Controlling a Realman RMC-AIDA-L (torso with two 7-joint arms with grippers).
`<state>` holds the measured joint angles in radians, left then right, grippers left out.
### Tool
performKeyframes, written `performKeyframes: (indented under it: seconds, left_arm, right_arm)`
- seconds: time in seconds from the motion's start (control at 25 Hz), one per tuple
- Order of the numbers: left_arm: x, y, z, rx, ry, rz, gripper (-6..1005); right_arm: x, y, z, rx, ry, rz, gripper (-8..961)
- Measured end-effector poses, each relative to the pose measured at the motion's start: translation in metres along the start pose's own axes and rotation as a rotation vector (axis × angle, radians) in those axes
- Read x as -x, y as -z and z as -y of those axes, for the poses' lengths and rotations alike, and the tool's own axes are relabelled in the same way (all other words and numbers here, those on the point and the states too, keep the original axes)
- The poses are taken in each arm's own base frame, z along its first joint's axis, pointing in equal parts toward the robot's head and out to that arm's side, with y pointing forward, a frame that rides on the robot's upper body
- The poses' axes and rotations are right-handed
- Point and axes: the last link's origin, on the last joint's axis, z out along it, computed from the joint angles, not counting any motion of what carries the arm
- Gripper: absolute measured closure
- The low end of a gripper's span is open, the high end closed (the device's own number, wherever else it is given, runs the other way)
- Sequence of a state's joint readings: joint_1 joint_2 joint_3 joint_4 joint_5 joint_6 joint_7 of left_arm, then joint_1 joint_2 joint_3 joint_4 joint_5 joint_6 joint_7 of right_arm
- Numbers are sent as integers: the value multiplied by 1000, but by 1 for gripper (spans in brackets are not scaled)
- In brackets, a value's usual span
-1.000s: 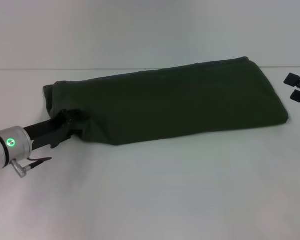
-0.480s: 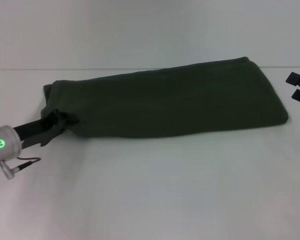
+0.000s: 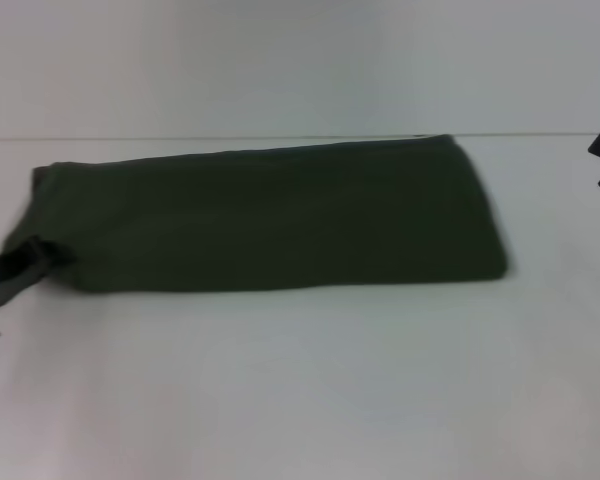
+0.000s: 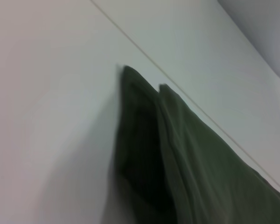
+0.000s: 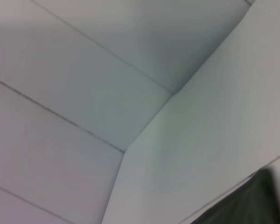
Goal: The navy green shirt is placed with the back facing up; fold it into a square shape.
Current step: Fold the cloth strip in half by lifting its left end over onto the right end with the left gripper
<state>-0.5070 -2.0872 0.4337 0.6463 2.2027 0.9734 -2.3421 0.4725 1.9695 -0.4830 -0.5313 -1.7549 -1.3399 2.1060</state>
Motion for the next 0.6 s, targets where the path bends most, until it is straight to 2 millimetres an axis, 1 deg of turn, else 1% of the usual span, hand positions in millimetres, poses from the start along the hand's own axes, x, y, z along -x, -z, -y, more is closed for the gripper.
performKeyframes:
  seconds: [0.2, 0.32, 0.4, 0.48, 0.6]
  left_arm:
    - [-14, 19, 24, -82, 13, -87, 873]
    - [-18, 25, 30, -103, 16, -110, 874]
    - [-19, 25, 30, -102, 8, -110, 874]
    - [-19, 23, 25, -83, -5, -99, 874]
    - [-23, 20, 8, -6, -3, -83, 874]
  right_arm:
    - [2, 4, 5, -21, -11, 26, 102]
    - [2, 4, 6, -30, -12, 28, 102]
    - [2, 4, 6, -32, -11, 25, 102]
    - [1, 2, 6, -31, -10, 21, 102]
    - [-1, 1, 5, -28, -8, 19, 101]
